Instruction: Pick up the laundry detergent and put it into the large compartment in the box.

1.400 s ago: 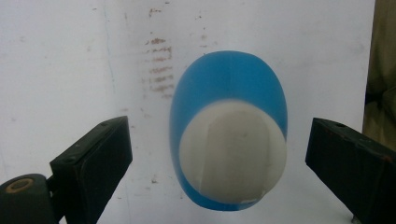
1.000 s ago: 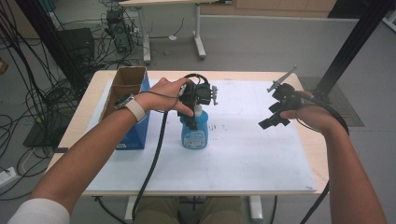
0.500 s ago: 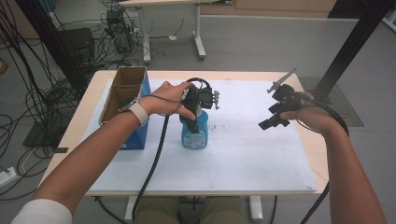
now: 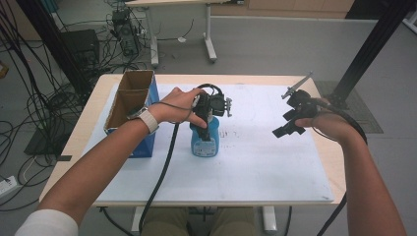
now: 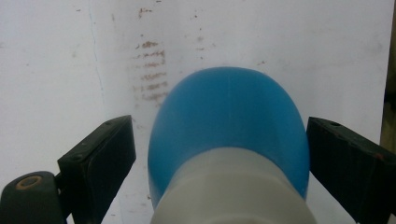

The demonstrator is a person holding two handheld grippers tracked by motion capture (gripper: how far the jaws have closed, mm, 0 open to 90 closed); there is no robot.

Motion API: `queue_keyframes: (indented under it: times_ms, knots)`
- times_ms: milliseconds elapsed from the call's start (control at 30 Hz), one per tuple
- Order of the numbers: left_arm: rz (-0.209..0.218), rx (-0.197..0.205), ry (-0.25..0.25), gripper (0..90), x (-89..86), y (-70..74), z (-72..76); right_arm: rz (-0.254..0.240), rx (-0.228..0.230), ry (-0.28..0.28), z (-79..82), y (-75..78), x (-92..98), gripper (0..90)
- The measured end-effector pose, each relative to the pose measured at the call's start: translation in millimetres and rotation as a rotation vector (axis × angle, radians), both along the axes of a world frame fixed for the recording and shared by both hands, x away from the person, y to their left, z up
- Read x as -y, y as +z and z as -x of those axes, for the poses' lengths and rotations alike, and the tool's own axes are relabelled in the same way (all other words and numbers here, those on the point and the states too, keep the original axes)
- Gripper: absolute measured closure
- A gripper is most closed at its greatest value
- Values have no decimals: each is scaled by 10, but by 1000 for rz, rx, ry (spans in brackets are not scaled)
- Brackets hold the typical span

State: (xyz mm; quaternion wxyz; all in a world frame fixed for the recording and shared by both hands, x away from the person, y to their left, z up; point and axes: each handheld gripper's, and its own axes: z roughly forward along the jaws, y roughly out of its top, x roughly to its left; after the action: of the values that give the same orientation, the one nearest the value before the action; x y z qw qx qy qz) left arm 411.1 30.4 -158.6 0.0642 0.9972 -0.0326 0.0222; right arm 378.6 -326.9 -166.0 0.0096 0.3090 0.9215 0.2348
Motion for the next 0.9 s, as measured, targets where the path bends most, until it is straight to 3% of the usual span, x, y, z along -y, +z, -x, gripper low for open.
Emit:
queue_keyframes:
  times_ms: [333, 900]
  knots:
    - [-21, 5, -8, 140, 57, -30, 7, -3, 3, -1, 15, 8, 12, 111]
    - [-13, 11, -7, 204, 43, -51, 1, -5, 4, -6, 34, 8, 40, 112]
